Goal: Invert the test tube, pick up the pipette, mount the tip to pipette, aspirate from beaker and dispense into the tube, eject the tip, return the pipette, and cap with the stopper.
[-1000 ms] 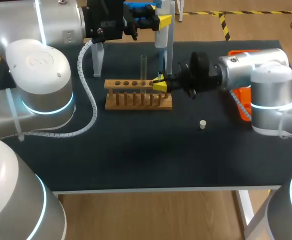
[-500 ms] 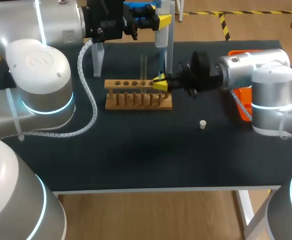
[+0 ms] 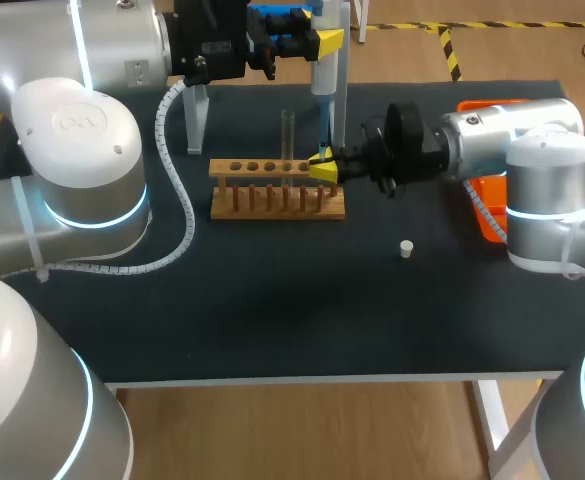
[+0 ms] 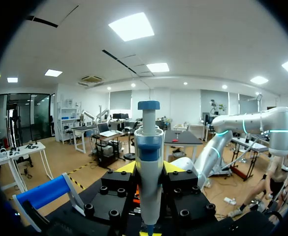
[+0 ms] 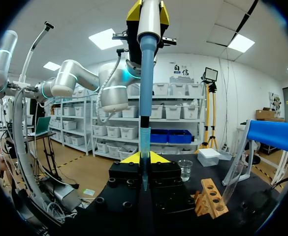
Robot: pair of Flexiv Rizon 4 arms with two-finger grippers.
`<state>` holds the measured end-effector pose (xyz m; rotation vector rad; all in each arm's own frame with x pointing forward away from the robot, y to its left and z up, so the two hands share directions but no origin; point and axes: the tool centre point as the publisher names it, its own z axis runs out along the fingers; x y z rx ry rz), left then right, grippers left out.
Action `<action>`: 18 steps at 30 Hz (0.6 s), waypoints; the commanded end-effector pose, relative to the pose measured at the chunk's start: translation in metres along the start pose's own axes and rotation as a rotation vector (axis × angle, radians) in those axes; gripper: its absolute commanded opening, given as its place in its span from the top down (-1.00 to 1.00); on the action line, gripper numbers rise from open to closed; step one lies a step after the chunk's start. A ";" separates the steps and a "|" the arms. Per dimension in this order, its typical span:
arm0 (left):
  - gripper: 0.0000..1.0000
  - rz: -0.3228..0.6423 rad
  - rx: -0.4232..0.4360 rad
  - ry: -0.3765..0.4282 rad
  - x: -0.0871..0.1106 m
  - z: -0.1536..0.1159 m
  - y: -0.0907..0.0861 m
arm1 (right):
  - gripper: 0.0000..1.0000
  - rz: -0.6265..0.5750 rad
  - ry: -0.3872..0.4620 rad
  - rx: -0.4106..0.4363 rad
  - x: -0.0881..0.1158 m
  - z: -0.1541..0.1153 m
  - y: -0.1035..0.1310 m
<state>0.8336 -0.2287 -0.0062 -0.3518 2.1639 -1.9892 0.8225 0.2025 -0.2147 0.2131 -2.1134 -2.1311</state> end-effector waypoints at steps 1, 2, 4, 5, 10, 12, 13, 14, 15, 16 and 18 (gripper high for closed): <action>1.00 0.000 0.003 0.003 0.000 -0.001 0.001 | 1.00 -0.001 0.000 0.004 0.001 -0.002 0.002; 1.00 0.000 0.003 0.003 0.000 -0.001 0.001 | 1.00 -0.001 0.001 0.005 0.001 -0.002 0.002; 1.00 0.000 0.003 0.003 0.000 -0.001 0.001 | 1.00 -0.002 0.001 0.005 0.001 -0.001 0.003; 1.00 0.000 0.003 0.003 0.000 -0.001 0.001 | 1.00 -0.003 0.002 0.005 0.001 -0.001 0.004; 1.00 0.000 0.003 0.003 0.000 -0.001 0.001 | 1.00 -0.006 0.009 0.003 0.002 0.002 0.006; 1.00 0.000 0.003 0.003 0.000 -0.001 0.001 | 1.00 -0.006 0.010 0.001 0.002 0.002 0.006; 1.00 0.000 0.003 0.003 0.000 -0.001 0.001 | 1.00 -0.006 0.010 0.000 0.002 0.002 0.007; 1.00 0.000 0.003 0.003 0.000 -0.001 0.001 | 1.00 -0.006 0.010 0.000 0.002 0.002 0.007; 1.00 0.000 0.003 0.003 0.000 -0.001 0.001 | 1.00 -0.006 0.010 -0.001 0.001 0.002 0.008; 1.00 0.000 0.003 0.003 0.000 -0.001 0.001 | 1.00 -0.005 0.010 -0.002 0.001 0.002 0.008; 1.00 0.000 0.003 0.003 0.000 -0.001 0.001 | 1.00 -0.005 0.008 -0.005 0.000 0.002 0.009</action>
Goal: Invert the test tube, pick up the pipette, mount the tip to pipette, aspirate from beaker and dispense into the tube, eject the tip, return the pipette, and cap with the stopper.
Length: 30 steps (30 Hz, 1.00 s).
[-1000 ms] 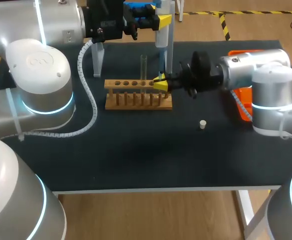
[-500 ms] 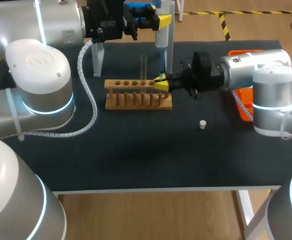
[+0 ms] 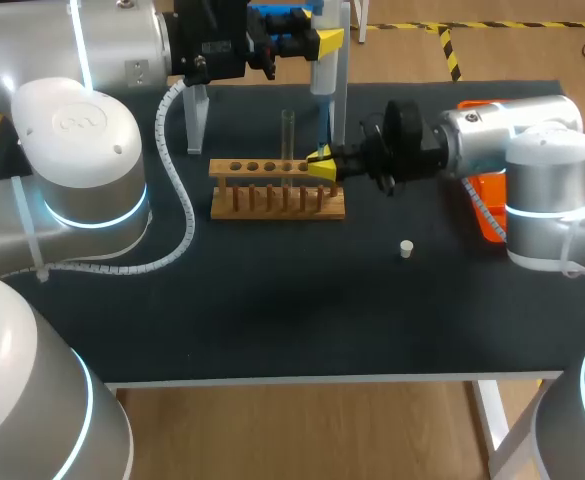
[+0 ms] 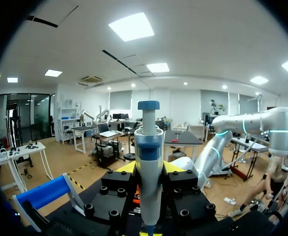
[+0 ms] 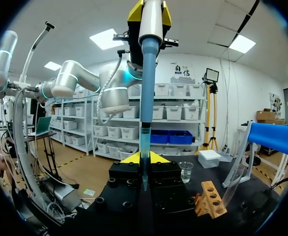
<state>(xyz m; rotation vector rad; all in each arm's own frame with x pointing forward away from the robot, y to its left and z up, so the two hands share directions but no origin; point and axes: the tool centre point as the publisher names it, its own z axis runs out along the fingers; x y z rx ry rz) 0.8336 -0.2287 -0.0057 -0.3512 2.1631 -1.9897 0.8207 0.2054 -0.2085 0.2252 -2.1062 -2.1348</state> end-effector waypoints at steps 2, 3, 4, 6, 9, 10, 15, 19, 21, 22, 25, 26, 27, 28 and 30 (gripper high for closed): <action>1.00 0.000 0.003 0.003 0.000 -0.001 0.002 | 1.00 0.003 0.000 -0.007 -0.001 -0.001 0.003; 1.00 0.000 0.003 0.003 0.000 -0.001 0.002 | 1.00 0.005 0.000 -0.009 -0.001 -0.001 0.003; 1.00 0.000 0.003 0.003 0.000 -0.001 0.002 | 1.00 0.006 0.000 -0.010 -0.001 -0.001 0.004; 1.00 0.000 0.003 0.003 0.000 -0.001 0.002 | 1.00 0.007 0.000 -0.011 -0.001 -0.001 0.004; 1.00 0.000 0.003 0.003 0.000 -0.001 0.002 | 1.00 0.012 0.000 -0.012 -0.002 0.000 0.005; 1.00 0.000 0.003 0.003 0.000 -0.001 0.002 | 1.00 0.012 0.000 -0.012 -0.002 0.000 0.006; 1.00 0.000 0.003 0.003 0.000 -0.001 0.002 | 1.00 0.016 -0.003 -0.013 -0.003 -0.001 0.013; 1.00 0.000 0.003 0.003 0.000 -0.001 0.002 | 1.00 0.015 -0.004 -0.016 -0.003 -0.001 0.018; 1.00 0.000 0.003 0.003 0.000 -0.001 0.002 | 1.00 0.015 -0.003 -0.016 -0.003 -0.001 0.021; 1.00 0.000 0.003 0.003 0.000 -0.001 0.002 | 1.00 0.015 -0.003 -0.017 -0.003 0.000 0.023; 1.00 0.000 0.003 0.003 0.000 -0.001 0.002 | 1.00 0.013 -0.004 -0.019 -0.003 0.000 0.029; 1.00 0.000 0.003 0.003 0.000 -0.001 0.002 | 1.00 0.010 -0.003 -0.020 -0.003 0.001 0.031; 1.00 0.000 0.003 0.003 0.000 -0.001 0.002 | 1.00 0.008 -0.003 -0.020 -0.004 0.001 0.034; 1.00 0.000 0.003 0.003 0.000 -0.001 0.002 | 1.00 0.006 -0.002 -0.020 -0.004 0.001 0.036; 1.00 0.000 0.003 0.003 0.000 -0.001 0.002 | 1.00 -0.001 -0.001 -0.020 -0.004 0.002 0.041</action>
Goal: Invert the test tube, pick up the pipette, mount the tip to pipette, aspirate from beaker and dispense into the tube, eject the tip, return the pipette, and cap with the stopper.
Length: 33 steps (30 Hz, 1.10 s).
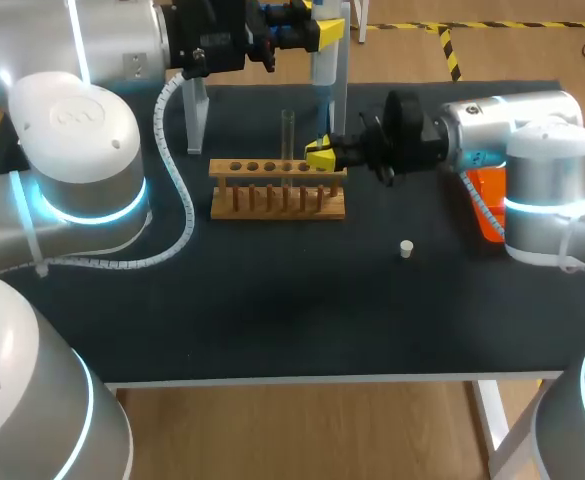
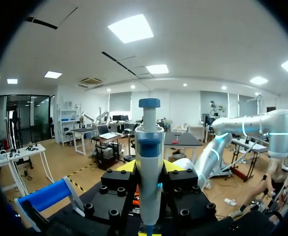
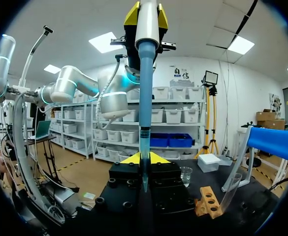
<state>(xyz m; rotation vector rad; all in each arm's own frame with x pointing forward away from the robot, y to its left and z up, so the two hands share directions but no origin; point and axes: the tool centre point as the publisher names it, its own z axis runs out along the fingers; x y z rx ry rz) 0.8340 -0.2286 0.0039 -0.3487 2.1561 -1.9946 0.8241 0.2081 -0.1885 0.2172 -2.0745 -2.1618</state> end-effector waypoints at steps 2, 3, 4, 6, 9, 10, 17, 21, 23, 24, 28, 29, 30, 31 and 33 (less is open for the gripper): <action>1.00 -0.002 -0.003 0.003 0.000 0.000 0.011 | 1.00 -0.010 0.002 0.008 0.000 0.000 0.023; 1.00 -0.002 -0.003 0.003 0.000 0.000 0.011 | 1.00 -0.011 0.003 0.010 0.000 0.000 0.024; 1.00 -0.002 -0.003 0.003 0.000 0.000 0.011 | 1.00 -0.012 0.003 0.010 0.000 0.000 0.024; 1.00 -0.002 -0.003 0.003 0.000 0.000 0.011 | 1.00 -0.013 0.003 0.013 0.000 -0.001 0.022; 1.00 -0.002 -0.003 0.003 0.000 0.000 0.011 | 1.00 -0.009 0.003 0.033 0.001 -0.002 0.015; 1.00 -0.002 -0.003 0.003 0.000 0.000 0.011 | 0.88 -0.005 0.004 0.038 0.002 -0.002 0.013; 1.00 -0.002 -0.003 0.003 0.000 0.000 0.011 | -1.00 0.008 0.003 0.053 0.006 -0.005 -0.005; 1.00 -0.002 -0.003 0.003 0.000 0.000 0.011 | -1.00 0.015 -0.006 0.071 0.011 -0.014 -0.014; 1.00 -0.002 -0.003 0.003 0.000 0.000 0.011 | -1.00 0.016 -0.010 0.090 0.016 -0.022 -0.019; 1.00 -0.002 -0.003 0.003 0.000 0.000 0.011 | -1.00 0.015 -0.010 0.101 0.020 -0.028 -0.022; 1.00 -0.002 -0.003 0.003 0.000 0.000 0.011 | -1.00 0.015 -0.018 0.149 0.036 -0.052 -0.035; 1.00 -0.002 -0.003 0.003 0.000 0.000 0.011 | -1.00 0.016 -0.020 0.161 0.041 -0.059 -0.038; 1.00 -0.002 -0.003 0.003 0.000 0.000 0.011 | -1.00 0.017 -0.027 0.172 0.045 -0.065 -0.041; 1.00 -0.002 -0.003 0.003 0.000 0.000 0.011 | -1.00 0.017 -0.032 0.180 0.049 -0.072 -0.043; 1.00 -0.002 -0.003 0.003 0.000 0.000 0.011 | -1.00 0.020 -0.044 0.188 0.057 -0.086 -0.045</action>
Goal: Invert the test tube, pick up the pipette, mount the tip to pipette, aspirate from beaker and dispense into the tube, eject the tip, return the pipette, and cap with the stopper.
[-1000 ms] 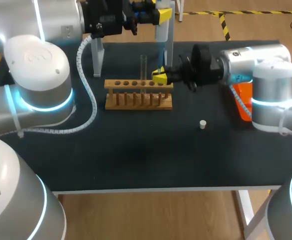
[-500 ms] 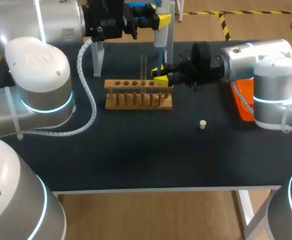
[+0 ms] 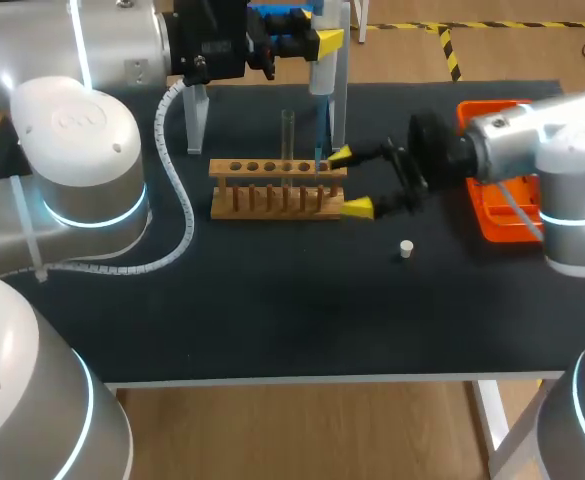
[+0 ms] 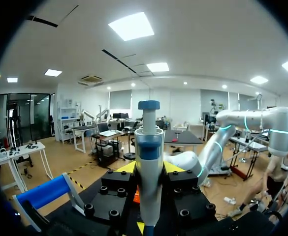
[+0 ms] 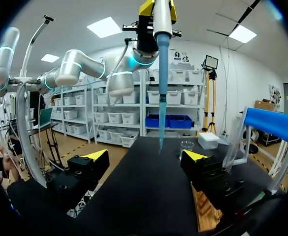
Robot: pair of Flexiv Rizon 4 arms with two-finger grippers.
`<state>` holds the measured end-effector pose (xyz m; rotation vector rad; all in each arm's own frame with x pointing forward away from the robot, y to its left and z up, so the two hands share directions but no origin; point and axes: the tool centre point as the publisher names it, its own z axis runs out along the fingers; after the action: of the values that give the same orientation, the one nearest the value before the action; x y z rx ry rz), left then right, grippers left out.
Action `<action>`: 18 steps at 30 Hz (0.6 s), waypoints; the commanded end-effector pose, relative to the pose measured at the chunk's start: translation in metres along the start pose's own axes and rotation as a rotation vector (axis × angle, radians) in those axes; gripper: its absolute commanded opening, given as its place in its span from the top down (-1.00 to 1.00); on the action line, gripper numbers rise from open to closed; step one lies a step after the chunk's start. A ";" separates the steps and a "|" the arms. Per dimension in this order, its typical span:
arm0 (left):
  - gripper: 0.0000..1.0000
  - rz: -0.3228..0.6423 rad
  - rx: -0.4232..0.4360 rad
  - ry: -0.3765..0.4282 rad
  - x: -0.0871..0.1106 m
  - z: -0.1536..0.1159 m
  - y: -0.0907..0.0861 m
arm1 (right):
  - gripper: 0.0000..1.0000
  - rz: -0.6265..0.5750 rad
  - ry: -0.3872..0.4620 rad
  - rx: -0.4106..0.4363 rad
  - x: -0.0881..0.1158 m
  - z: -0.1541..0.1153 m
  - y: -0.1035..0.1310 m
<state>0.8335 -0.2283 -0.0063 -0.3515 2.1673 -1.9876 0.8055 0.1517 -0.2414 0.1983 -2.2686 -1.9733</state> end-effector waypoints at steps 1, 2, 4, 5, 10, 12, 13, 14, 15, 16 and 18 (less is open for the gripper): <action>1.00 0.001 0.006 0.002 0.000 -0.001 0.001 | -1.00 0.002 -0.037 0.015 0.030 -0.040 -0.003; 1.00 0.001 0.006 0.002 0.000 -0.001 0.001 | -1.00 0.002 -0.045 0.014 0.034 -0.047 -0.005; 1.00 0.001 0.006 0.002 0.000 -0.001 0.001 | -1.00 0.004 -0.061 0.017 0.040 -0.060 -0.008; 1.00 0.001 0.006 0.002 0.000 -0.001 0.001 | -1.00 0.005 -0.067 0.018 0.043 -0.065 -0.009; 1.00 0.001 0.006 0.002 0.000 -0.001 0.001 | -1.00 0.001 -0.083 0.024 0.056 -0.081 -0.011; 1.00 0.001 0.006 0.002 0.000 -0.001 0.001 | -1.00 0.001 -0.083 0.024 0.056 -0.081 -0.011; 1.00 0.001 0.006 0.002 0.000 -0.001 0.001 | -1.00 0.001 -0.083 0.024 0.056 -0.081 -0.011; 1.00 0.001 0.006 0.002 0.000 -0.001 0.001 | -1.00 0.001 -0.083 0.024 0.056 -0.081 -0.011; 1.00 0.001 0.006 0.002 0.000 -0.001 0.001 | -1.00 0.001 -0.083 0.024 0.056 -0.081 -0.011; 1.00 0.001 0.006 0.002 0.000 -0.001 0.001 | -1.00 0.001 -0.083 0.024 0.056 -0.081 -0.011; 1.00 0.001 0.006 0.002 0.000 -0.001 0.001 | -1.00 0.001 -0.083 0.024 0.056 -0.081 -0.011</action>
<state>0.8335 -0.2283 -0.0063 -0.3516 2.1672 -1.9877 0.7691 0.0619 -0.2420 0.1250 -2.3354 -1.9914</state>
